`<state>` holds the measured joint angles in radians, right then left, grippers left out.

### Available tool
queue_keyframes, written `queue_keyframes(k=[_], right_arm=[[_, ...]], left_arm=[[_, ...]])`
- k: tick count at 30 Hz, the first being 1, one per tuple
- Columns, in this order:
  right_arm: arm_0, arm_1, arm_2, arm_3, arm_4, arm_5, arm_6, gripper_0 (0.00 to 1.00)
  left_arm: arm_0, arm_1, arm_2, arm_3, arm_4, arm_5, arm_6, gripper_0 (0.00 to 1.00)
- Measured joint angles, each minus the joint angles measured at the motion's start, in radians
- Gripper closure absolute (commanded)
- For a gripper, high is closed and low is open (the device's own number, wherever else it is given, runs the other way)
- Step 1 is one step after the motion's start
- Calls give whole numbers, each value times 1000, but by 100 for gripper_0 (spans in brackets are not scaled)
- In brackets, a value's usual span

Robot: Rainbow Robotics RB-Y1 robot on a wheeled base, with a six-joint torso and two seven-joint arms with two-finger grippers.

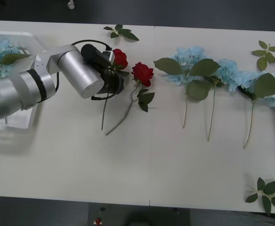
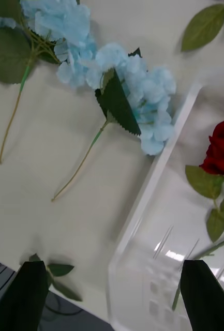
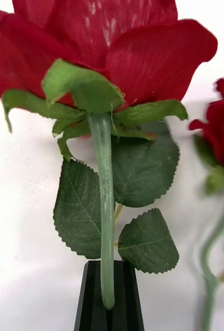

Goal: Put the red flowers into the right box and the blue flowers into the left box

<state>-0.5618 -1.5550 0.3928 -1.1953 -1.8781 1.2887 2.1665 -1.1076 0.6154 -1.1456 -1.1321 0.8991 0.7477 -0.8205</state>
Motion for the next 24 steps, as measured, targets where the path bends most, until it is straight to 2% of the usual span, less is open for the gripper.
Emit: queue_keyframes(k=[4, 9, 14, 18, 24], right_arm=[[0, 40, 0, -71, 82, -105, -30, 25], [36, 90, 0, -210, 175, -281, -164, 25], [114, 111, 0, -367, 252, -417, -356, 25], [154, 113, 0, -457, 285, -493, -461, 25], [161, 113, 0, -545, 286, -536, -652, 25]], left_arm=[[0, 90, 4, -103, 78, 19, -4, 100], [1, 178, 117, -191, 178, 233, -133, 100], [38, 236, 346, -259, 256, 425, -250, 100], [114, 242, 571, -310, 279, 535, -381, 100], [283, 222, 882, -392, 430, 555, -737, 100]])
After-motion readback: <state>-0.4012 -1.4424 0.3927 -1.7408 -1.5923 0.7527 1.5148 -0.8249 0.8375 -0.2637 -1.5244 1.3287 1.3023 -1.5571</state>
